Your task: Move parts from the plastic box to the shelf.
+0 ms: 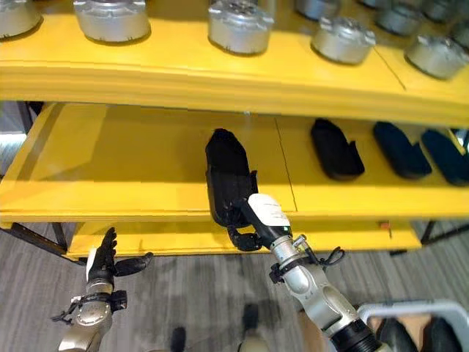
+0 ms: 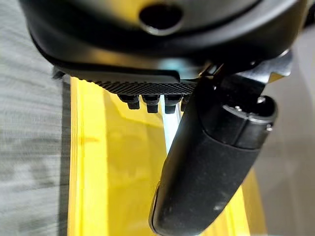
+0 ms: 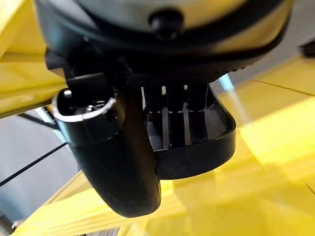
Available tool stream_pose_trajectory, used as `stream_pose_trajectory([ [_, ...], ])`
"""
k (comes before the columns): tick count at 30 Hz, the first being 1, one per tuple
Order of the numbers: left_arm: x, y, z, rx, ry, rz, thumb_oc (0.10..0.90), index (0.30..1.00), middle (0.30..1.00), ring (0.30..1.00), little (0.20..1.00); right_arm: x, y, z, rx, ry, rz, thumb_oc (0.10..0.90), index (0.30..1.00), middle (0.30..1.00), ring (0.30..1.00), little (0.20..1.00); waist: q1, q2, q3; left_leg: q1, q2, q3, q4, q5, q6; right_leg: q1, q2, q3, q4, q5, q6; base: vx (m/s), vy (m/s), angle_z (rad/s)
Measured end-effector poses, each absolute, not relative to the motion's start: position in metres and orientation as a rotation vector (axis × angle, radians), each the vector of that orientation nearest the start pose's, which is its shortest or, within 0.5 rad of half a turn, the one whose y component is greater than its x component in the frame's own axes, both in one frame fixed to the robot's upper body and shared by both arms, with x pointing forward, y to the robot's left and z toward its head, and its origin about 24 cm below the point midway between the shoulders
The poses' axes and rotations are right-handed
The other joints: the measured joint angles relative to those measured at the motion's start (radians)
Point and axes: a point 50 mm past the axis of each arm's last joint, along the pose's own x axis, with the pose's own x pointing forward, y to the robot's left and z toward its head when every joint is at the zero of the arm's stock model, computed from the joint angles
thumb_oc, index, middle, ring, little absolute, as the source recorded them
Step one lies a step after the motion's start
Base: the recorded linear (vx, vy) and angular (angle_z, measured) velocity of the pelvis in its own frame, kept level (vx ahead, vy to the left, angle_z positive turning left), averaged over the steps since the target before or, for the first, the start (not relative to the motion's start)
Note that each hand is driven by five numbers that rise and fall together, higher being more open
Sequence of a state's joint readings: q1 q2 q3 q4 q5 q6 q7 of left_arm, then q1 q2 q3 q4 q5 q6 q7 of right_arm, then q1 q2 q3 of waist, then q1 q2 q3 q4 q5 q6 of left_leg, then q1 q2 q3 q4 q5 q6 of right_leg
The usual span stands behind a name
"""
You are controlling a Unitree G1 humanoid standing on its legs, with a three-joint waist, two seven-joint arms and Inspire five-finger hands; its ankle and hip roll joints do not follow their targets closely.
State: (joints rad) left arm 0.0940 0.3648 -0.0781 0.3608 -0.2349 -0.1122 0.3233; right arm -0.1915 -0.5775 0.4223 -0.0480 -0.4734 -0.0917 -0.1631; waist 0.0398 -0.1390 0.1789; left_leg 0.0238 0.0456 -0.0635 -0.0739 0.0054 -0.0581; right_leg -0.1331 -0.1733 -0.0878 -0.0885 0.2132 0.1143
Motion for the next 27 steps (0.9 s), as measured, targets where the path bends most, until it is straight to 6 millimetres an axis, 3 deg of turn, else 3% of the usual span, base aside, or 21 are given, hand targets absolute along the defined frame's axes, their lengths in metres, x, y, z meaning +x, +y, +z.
stream_pose_trajectory([
  [3,0.210,0.235,-0.035,0.177,0.329,0.287,0.900,1.000,1.000,1.000,1.000,0.278,-0.151,0.098,-1.045,-0.400,0.269,0.400,0.300,0.300,0.300,0.300,-0.013,0.021,0.000,-0.031,0.094,-0.018,0.000,0.014,-0.023,0.003,0.084,-0.055,0.000,-0.031,-0.046,0.04,-0.155,0.45],
  [5,0.213,0.224,-0.036,0.171,0.327,0.238,0.900,1.000,1.000,1.000,1.000,0.281,-0.156,0.103,-1.052,-0.406,0.251,0.400,0.300,0.300,0.300,0.300,-0.023,0.033,0.007,-0.046,0.129,-0.024,-0.003,0.016,-0.036,0.003,0.115,-0.086,0.000,-0.044,-0.064,0.02,-0.134,0.34],
  [8,0.220,0.214,-0.032,0.146,0.302,0.203,0.900,1.000,1.000,1.000,1.000,0.288,-0.158,0.109,-1.066,-0.415,0.239,0.400,0.300,0.300,0.300,0.300,-0.035,0.053,0.023,-0.076,0.160,-0.030,-0.004,0.013,-0.084,-0.016,0.142,-0.106,0.000,-0.051,-0.075,0.00,-0.043,0.16],
  [14,0.228,0.215,-0.025,0.144,0.271,0.206,0.900,1.000,1.000,1.000,1.000,0.297,-0.155,0.120,-1.062,-0.444,0.227,0.400,0.300,0.300,0.300,0.300,-0.009,0.075,0.059,-0.148,0.161,-0.043,-0.003,0.028,-0.100,-0.081,0.143,-0.113,0.000,-0.041,-0.077,-0.02,0.001,0.04],
  [18,0.231,0.213,-0.018,0.124,0.241,0.202,0.900,1.000,1.000,1.000,1.000,0.319,-0.154,0.128,-1.096,-0.435,0.201,0.400,0.300,0.300,0.300,0.300,0.025,0.081,0.109,-0.182,0.160,-0.055,-0.003,0.041,-0.107,-0.109,0.142,-0.123,0.000,-0.027,-0.092,-0.01,0.036,0.08],
  [22,0.233,0.213,-0.014,0.133,0.224,0.190,0.900,1.000,1.000,1.000,1.000,0.341,-0.152,0.152,-1.101,-0.486,0.134,0.400,0.300,0.300,0.300,0.300,0.052,0.083,0.130,-0.213,0.154,-0.062,-0.001,0.048,-0.112,-0.136,0.135,-0.128,0.000,-0.020,-0.093,-0.02,0.038,0.04],
  [27,0.244,0.213,-0.002,0.152,0.177,0.167,0.900,1.000,1.000,1.000,1.000,0.365,-0.166,0.185,-1.145,-0.475,0.020,0.400,0.300,0.300,0.300,0.300,0.080,0.085,0.145,-0.218,0.134,-0.064,-0.002,0.047,-0.109,-0.137,0.115,-0.130,0.001,-0.022,-0.091,-0.02,0.032,0.06],
])
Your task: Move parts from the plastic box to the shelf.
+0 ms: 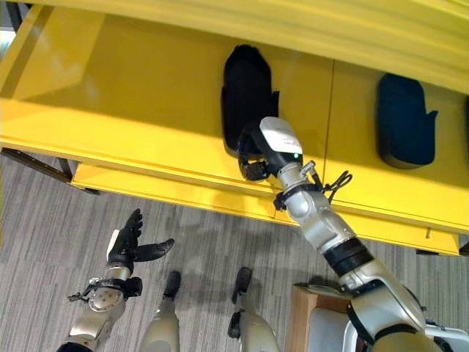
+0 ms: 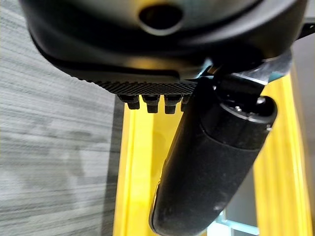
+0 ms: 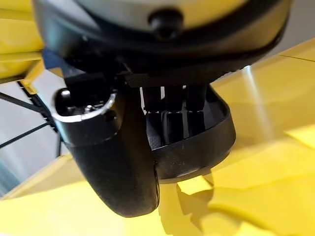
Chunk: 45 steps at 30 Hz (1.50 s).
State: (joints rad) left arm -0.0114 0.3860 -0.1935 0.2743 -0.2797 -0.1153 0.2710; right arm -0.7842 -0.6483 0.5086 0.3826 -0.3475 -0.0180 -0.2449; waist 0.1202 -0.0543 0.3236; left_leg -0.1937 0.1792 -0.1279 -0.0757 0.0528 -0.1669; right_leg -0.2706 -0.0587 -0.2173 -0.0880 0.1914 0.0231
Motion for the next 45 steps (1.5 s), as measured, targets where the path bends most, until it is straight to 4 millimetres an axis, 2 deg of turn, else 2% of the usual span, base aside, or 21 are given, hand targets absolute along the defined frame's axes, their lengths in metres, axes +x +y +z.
stream_pose_trajectory([
  [5,0.254,0.216,0.012,0.141,0.119,0.164,0.900,1.000,1.000,1.000,1.000,0.378,-0.180,0.211,-1.180,-0.472,-0.071,0.400,0.300,0.300,0.300,0.300,0.006,-0.001,0.036,0.000,-0.016,0.000,0.000,0.001,0.002,0.001,-0.016,0.002,0.000,0.003,0.004,-0.03,0.022,0.02],
  [8,0.255,0.217,0.013,0.140,0.116,0.168,0.900,1.000,1.000,1.000,1.000,0.381,-0.183,0.213,-1.167,-0.454,-0.093,0.400,0.300,0.300,0.300,0.300,0.006,-0.001,0.036,0.000,-0.019,0.000,0.000,0.000,0.004,0.001,-0.018,0.002,0.000,0.001,0.006,-0.02,0.009,0.00],
  [21,0.256,0.216,0.014,0.126,0.113,0.166,0.900,1.000,1.000,1.000,1.000,0.391,-0.190,0.218,-1.185,-0.408,-0.116,0.400,0.300,0.300,0.300,0.300,-0.007,-0.002,0.036,0.003,-0.020,0.003,0.002,0.004,0.008,0.002,-0.019,0.006,0.000,0.007,0.009,-0.01,0.000,0.00],
  [29,0.255,0.216,0.013,0.104,0.120,0.172,0.900,1.000,1.000,1.000,1.000,0.391,-0.188,0.215,-1.198,-0.404,-0.104,0.400,0.300,0.300,0.300,0.300,-0.011,-0.004,0.038,0.007,-0.020,0.005,0.005,0.004,0.008,0.002,-0.019,0.008,0.010,0.007,0.009,0.00,0.000,0.00],
  [35,0.256,0.216,0.014,0.105,0.116,0.170,0.900,1.000,1.000,1.000,1.000,0.391,-0.185,0.212,-1.210,-0.401,-0.088,0.400,0.300,0.300,0.300,0.300,-0.014,-0.021,0.047,0.006,-0.020,0.007,0.016,0.004,0.009,-0.001,-0.019,0.013,0.021,0.007,0.009,0.00,0.000,0.00],
  [45,0.255,0.217,0.012,0.106,0.121,0.172,0.900,1.000,1.000,1.000,1.000,0.390,-0.181,0.214,-1.207,-0.418,-0.070,0.400,0.300,0.300,0.300,0.300,-0.028,-0.021,0.047,0.003,-0.020,0.011,0.016,0.003,0.009,-0.006,-0.019,0.016,0.021,0.007,0.009,0.00,0.000,0.00],
])
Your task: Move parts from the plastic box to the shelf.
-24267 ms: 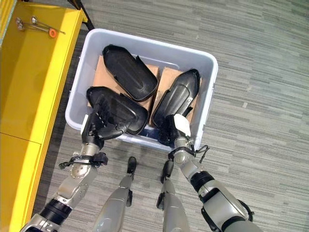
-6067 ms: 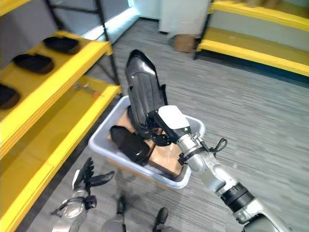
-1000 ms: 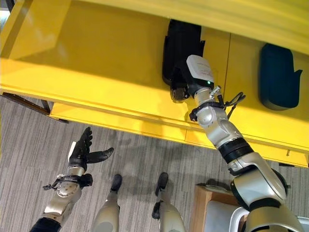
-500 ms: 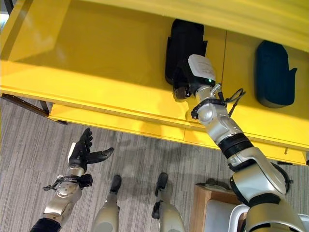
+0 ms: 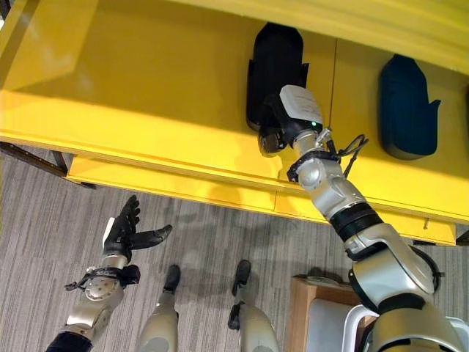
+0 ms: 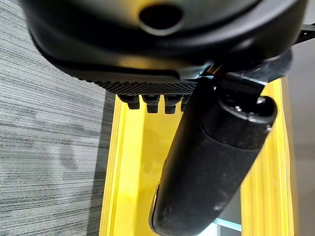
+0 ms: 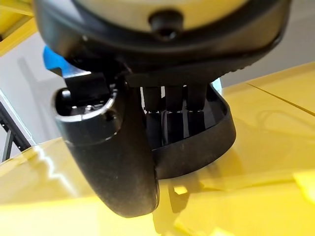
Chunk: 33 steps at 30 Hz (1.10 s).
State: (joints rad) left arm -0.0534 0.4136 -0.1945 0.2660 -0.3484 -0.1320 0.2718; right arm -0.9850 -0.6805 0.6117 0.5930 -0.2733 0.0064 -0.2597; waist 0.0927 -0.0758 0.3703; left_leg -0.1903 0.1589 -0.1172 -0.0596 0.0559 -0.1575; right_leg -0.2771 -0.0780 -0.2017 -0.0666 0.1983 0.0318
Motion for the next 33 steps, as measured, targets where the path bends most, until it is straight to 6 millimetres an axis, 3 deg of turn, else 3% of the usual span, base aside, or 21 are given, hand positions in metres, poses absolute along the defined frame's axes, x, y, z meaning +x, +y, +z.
stream_pose_trajectory([
  [17,0.2571,0.2160,0.0144,0.105,0.113,0.171,0.900,1.000,1.000,1.000,1.000,0.3898,-0.1804,0.2143,-1.205,-0.425,-0.067,0.400,0.300,0.300,0.300,0.300,-0.006,0.000,0.000,-0.003,0.000,0.005,0.000,0.000,0.000,-0.011,0.000,0.007,0.005,0.000,0.000,0.00,0.000,0.00],
  [18,0.2570,0.2161,0.0143,0.105,0.113,0.171,0.900,1.000,1.000,1.000,1.000,0.3898,-0.1803,0.2143,-1.205,-0.425,-0.066,0.429,0.341,0.341,0.341,0.341,-0.006,0.000,0.000,-0.003,0.000,0.005,0.000,0.000,0.000,-0.011,0.000,0.007,0.005,0.000,0.000,0.00,0.000,0.00],
  [19,0.2570,0.2161,0.0143,0.105,0.113,0.171,0.900,1.000,1.000,1.000,1.000,0.3898,-0.1803,0.2143,-1.205,-0.425,-0.067,0.567,0.533,0.533,0.533,0.533,-0.005,0.000,0.000,-0.003,0.000,0.005,0.000,0.000,0.000,-0.011,0.000,0.007,0.006,0.000,0.000,0.00,0.000,0.00],
  [20,0.2570,0.2161,0.0144,0.105,0.113,0.171,0.900,1.000,1.000,1.000,1.000,0.3898,-0.1803,0.2143,-1.205,-0.425,-0.067,0.796,0.855,0.855,0.855,0.855,-0.006,0.000,0.000,-0.003,0.000,0.005,0.000,0.000,0.000,-0.011,0.000,0.007,0.006,0.000,0.000,0.00,0.000,0.00],
  [21,0.2571,0.2161,0.0144,0.105,0.113,0.171,0.900,1.000,1.000,1.000,1.000,0.3898,-0.1803,0.2143,-1.204,-0.426,-0.067,0.900,1.000,1.000,1.000,1.000,-0.006,0.000,0.000,-0.003,0.000,0.005,0.000,0.000,0.000,-0.011,0.000,0.007,0.006,0.000,0.000,0.00,0.000,0.00],
  [33,0.2563,0.2169,0.0138,0.105,0.116,0.179,0.900,1.000,1.000,1.000,1.000,0.3857,-0.1773,0.2109,-1.203,-0.427,-0.049,0.900,1.000,1.000,1.000,1.000,-0.016,0.000,0.000,-0.005,0.000,0.027,0.000,0.000,0.000,-0.029,0.001,0.027,0.014,0.001,-0.001,0.00,-0.001,-0.04],
])
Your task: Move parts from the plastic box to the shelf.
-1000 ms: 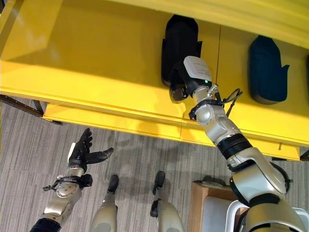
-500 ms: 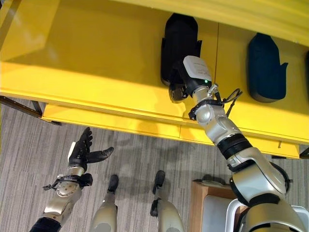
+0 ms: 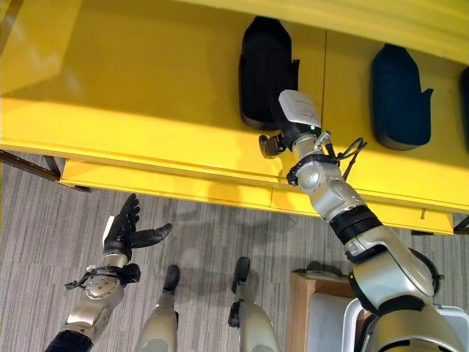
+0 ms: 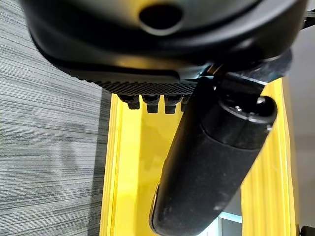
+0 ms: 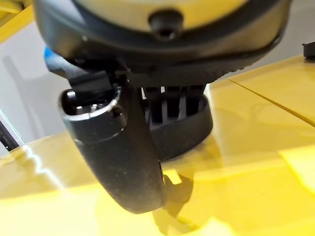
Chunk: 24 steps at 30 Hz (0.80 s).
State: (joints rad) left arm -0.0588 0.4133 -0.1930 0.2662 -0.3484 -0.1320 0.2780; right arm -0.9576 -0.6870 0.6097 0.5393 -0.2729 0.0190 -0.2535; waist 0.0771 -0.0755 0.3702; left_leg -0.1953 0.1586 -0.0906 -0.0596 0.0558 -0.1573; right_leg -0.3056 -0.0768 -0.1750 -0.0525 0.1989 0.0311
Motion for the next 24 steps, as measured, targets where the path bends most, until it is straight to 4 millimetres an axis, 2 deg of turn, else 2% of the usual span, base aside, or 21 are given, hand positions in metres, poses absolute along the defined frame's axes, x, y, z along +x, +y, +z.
stream_pose_trajectory([
  [2,0.256,0.217,0.014,0.105,0.115,0.180,0.900,1.000,1.000,1.000,1.000,0.384,-0.174,0.213,-1.202,-0.445,-0.043,0.900,1.000,1.000,1.000,1.000,-0.005,0.000,0.000,0.000,0.000,0.000,0.000,0.000,0.000,0.000,0.000,0.000,0.001,0.000,0.000,0.00,0.001,-0.02],
  [5,0.256,0.220,0.014,0.104,0.114,0.193,0.900,1.000,1.000,1.000,1.000,0.375,-0.168,0.229,-1.217,-0.536,-0.037,0.900,1.000,1.000,1.000,1.000,-0.021,0.000,0.000,0.001,0.000,0.004,-0.001,-0.001,0.001,-0.002,0.000,0.004,0.000,0.000,0.000,0.01,0.005,-0.02],
  [16,0.255,0.226,0.016,0.101,0.108,0.223,0.900,1.000,1.000,1.000,1.000,0.341,-0.174,0.257,-1.164,-0.730,-0.101,0.900,1.000,1.000,1.000,1.000,-0.032,0.000,0.000,0.004,0.000,0.014,-0.001,-0.003,0.005,-0.004,0.001,0.013,0.001,0.000,0.000,0.00,0.002,-0.01],
  [21,0.253,0.227,0.015,0.111,0.111,0.238,0.900,1.000,1.000,1.000,1.000,0.327,-0.175,0.260,-1.136,-0.798,-0.126,0.900,1.000,1.000,1.000,1.000,-0.047,0.000,0.000,0.007,-0.001,0.018,-0.002,-0.003,0.005,-0.004,0.001,0.018,0.002,0.000,0.000,0.00,0.000,0.00],
  [24,0.252,0.227,0.014,0.114,0.116,0.241,0.900,1.000,1.000,1.000,1.000,0.310,-0.177,0.243,-1.018,-0.813,-0.139,0.900,1.000,1.000,1.000,1.000,-0.048,0.000,0.000,0.010,-0.002,0.024,-0.002,-0.005,0.008,-0.004,0.001,0.023,0.003,0.000,0.000,0.01,0.014,-0.04],
])
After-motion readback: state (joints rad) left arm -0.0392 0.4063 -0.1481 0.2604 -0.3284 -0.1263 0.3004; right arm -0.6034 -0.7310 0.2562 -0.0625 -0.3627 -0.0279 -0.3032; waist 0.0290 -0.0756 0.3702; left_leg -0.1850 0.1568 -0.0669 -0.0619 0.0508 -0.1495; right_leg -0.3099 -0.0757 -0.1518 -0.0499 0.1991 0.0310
